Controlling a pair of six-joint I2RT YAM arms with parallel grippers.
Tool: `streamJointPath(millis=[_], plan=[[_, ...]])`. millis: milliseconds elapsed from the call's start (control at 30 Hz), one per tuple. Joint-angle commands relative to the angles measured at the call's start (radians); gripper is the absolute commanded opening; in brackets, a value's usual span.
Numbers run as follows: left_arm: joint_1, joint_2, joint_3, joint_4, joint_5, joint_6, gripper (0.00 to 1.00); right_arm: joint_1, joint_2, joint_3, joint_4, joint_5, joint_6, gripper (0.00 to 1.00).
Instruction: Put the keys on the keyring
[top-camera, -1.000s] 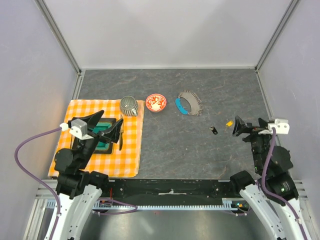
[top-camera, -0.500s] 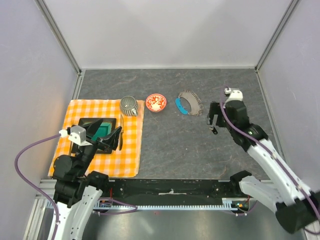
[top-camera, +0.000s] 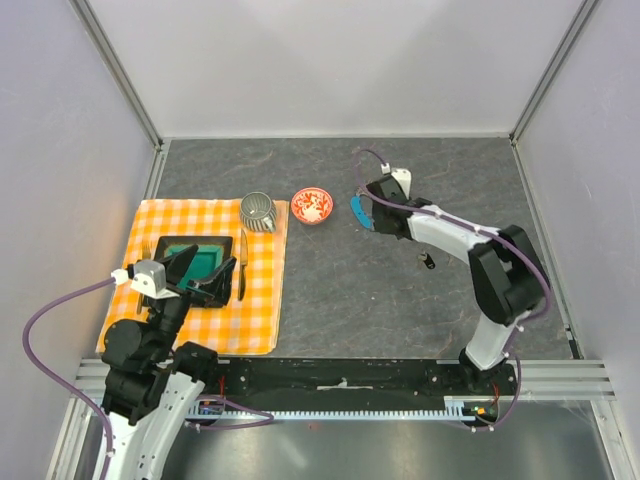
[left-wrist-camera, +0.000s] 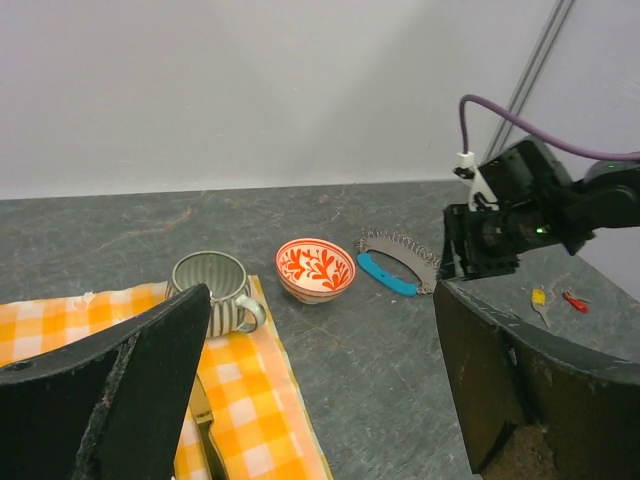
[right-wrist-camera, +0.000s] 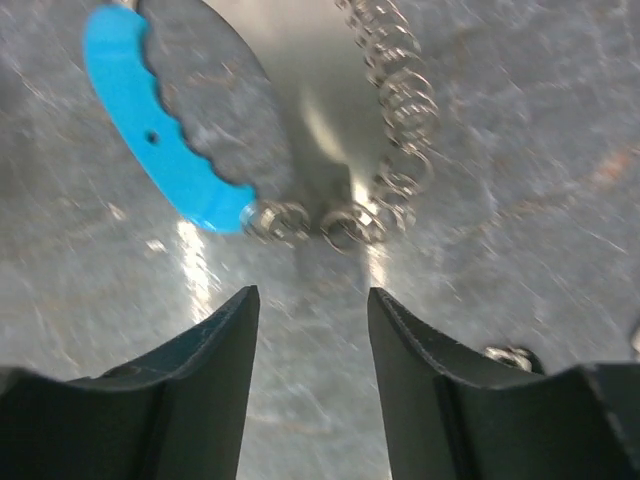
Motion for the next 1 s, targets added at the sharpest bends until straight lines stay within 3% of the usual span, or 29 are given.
streamJointPath(millis=[0,600,700,833,967], plan=[[-0.012,-0.013,0.014,-0.009,-0.046,0.009,1.00,0.032,0.111,0.125,0.075,0.105,0.080,0.53],[-0.025,-0.015,0.011,-0.009,-0.047,0.016,0.99,0.046,0.277,0.136,0.165,0.119,0.111,0.32],[-0.025,-0.013,0.011,-0.009,-0.047,0.016,0.99,0.046,0.253,0.097,0.172,0.109,0.102,0.23],[-0.023,-0.009,0.011,-0.011,-0.047,0.017,0.99,0.054,0.196,0.028,0.178,0.087,0.068,0.04],[-0.023,0.003,0.013,-0.011,-0.050,0.017,0.99,0.077,0.098,-0.044,0.175,0.058,0.037,0.00]])
